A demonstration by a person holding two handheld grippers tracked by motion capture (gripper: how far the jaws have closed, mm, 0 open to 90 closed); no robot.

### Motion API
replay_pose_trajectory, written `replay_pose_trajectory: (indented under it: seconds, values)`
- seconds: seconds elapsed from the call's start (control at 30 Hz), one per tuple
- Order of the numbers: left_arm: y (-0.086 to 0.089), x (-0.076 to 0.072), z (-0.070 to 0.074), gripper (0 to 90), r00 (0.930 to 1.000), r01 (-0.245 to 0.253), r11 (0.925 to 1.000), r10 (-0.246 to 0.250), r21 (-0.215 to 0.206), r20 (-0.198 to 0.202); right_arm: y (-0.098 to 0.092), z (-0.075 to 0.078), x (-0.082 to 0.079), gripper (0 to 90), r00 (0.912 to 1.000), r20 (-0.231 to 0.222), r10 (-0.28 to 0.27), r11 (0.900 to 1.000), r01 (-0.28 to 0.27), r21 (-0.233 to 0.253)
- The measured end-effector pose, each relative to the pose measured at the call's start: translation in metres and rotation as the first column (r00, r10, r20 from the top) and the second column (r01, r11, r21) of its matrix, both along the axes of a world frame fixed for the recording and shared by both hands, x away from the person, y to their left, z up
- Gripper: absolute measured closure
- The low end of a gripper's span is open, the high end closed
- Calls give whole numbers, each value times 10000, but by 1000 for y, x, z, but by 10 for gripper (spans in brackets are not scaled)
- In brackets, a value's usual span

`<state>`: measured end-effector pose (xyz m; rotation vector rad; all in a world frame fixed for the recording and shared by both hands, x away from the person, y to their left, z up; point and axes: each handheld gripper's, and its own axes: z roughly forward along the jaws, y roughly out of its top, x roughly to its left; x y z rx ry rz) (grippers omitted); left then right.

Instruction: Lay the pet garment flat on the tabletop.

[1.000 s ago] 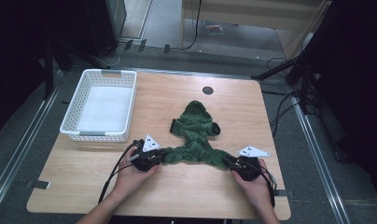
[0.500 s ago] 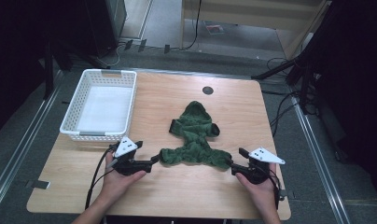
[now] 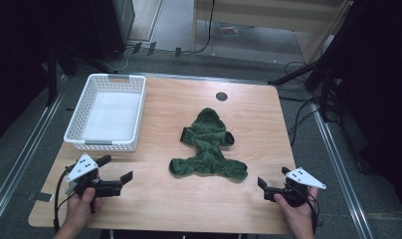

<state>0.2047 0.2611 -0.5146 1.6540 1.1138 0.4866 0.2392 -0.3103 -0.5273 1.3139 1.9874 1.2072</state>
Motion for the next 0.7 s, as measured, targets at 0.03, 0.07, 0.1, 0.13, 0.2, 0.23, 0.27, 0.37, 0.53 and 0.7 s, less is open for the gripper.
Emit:
replay_pose_trajectory:
  seconds: [0.03,0.07,0.1,0.13,0.2,0.23,0.27,0.37,0.53,0.7]
  values:
    - [7,-2,-1,0,9999,-123,9999,123,-5,61,-5,-1,-2,0,9999,-11,-123,9999,123,-13]
    - [13,-5,-1,0,9997,-237,9997,237,15,113,-9,-2,-3,0,9997,23,-223,9997,223,-37]
    - [18,-6,-2,0,9993,-345,9994,345,44,110,-13,-3,-4,0,9995,-8,-319,9995,319,14]
    - [26,-8,-4,0,9983,-565,9983,564,110,130,-16,-4,-5,0,9992,-26,-396,9992,396,9]
    - [38,-11,-8,0,9969,-785,9968,784,134,72,-23,-9,-7,0,9981,-100,-606,9982,606,-18]
    - [43,-12,-10,0,9960,-889,9958,887,195,106,-26,-11,-8,0,9974,-152,-706,9975,705,-70]
    - [50,-14,-13,0,9945,-1043,9943,1041,229,97,-28,-13,-8,0,9972,-156,-733,9972,731,-126]
    - [65,-16,-18,0,9896,-1441,9890,1439,334,83,-34,-18,-11,0,9950,-316,-949,9955,948,-47]
    - [92,-22,-26,0,9762,-2163,9750,2169,518,-65,-39,-17,-15,0,9938,-311,-1066,9943,1065,-32]
    - [113,-28,-30,0,9615,-2715,9601,2737,673,-248,-43,-18,-19,0,9932,-347,-1115,9937,1118,63]
